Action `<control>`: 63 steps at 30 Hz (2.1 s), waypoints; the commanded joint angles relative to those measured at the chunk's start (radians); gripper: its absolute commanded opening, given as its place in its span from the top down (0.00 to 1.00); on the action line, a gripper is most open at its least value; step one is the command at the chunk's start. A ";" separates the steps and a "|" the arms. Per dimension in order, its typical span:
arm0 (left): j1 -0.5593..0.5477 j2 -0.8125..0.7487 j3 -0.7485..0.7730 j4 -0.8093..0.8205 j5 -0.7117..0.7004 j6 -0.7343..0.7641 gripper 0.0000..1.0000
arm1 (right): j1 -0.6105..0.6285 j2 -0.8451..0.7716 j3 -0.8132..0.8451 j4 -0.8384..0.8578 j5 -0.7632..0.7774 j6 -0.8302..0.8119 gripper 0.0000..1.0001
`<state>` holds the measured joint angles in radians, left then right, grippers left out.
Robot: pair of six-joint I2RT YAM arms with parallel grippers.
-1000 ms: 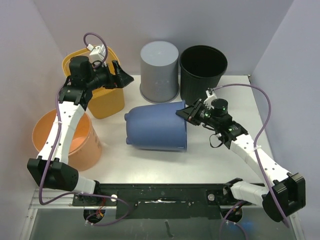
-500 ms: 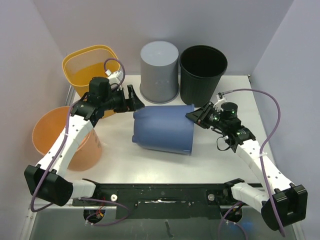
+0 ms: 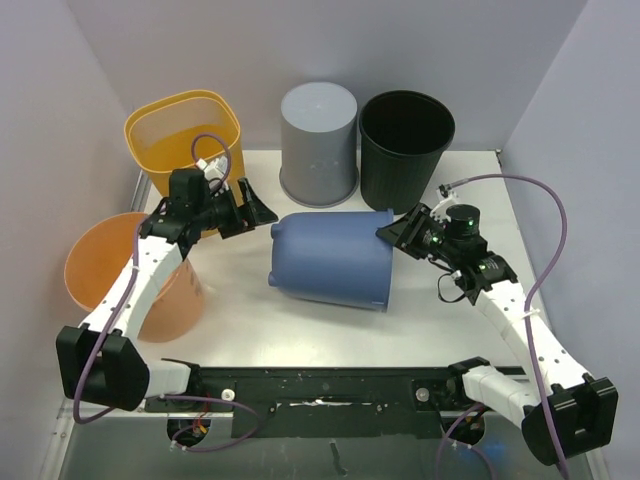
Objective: Turn the large container upside down
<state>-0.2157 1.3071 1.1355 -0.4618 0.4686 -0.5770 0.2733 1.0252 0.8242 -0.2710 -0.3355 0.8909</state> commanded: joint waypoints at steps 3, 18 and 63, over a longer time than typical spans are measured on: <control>0.043 -0.010 -0.072 0.233 0.176 -0.101 0.19 | -0.014 -0.003 0.021 -0.153 0.063 -0.080 0.62; 0.042 0.042 -0.158 0.346 0.236 -0.168 0.20 | -0.013 -0.016 0.098 -0.244 0.104 -0.123 0.40; -0.022 0.141 -0.171 0.428 0.248 -0.182 0.21 | -0.012 -0.079 0.196 -0.389 0.100 -0.172 0.66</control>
<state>-0.2302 1.4460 0.9524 -0.1001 0.6945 -0.7563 0.2672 0.9463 1.0237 -0.7040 -0.2108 0.7330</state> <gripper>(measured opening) 0.789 0.362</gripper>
